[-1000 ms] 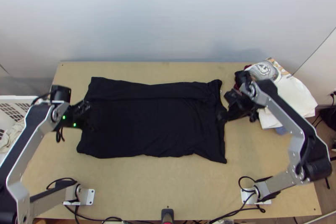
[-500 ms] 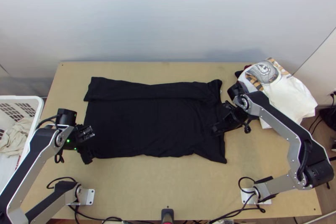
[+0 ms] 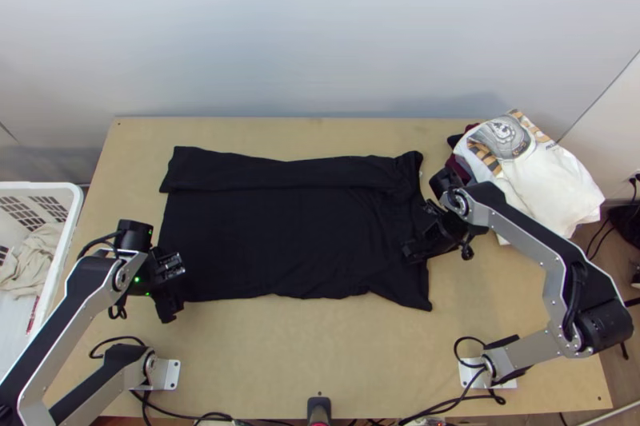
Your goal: Fold the t-shirt
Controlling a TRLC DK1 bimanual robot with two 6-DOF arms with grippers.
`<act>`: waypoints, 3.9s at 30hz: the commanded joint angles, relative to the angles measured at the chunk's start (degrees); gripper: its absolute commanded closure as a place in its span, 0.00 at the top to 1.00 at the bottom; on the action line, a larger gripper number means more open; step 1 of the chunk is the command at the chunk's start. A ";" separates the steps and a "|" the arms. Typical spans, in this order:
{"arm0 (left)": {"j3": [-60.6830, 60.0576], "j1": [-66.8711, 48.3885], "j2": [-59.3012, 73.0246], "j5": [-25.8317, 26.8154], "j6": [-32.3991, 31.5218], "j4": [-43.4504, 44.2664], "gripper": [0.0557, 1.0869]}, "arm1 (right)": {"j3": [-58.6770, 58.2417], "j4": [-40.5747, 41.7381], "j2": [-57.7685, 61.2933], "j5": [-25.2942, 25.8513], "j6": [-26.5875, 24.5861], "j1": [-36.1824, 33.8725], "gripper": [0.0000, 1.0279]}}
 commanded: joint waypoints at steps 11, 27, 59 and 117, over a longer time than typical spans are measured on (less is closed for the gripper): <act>-5.75 0.37 -0.43 -1.41 2.14 7.38 0.89 | -2.64 2.12 0.11 0.87 1.25 1.01 0.90; -4.70 3.62 0.71 -1.41 3.20 8.53 0.57 | -5.89 7.75 -0.33 2.45 1.42 1.09 0.43; -1.98 6.78 1.33 1.58 4.52 1.85 0.69 | -7.12 9.95 -3.76 3.86 0.81 1.45 0.03; 14.46 16.89 14.07 11.51 4.78 -12.92 0.04 | 4.74 1.42 -3.94 2.19 -0.51 0.39 0.03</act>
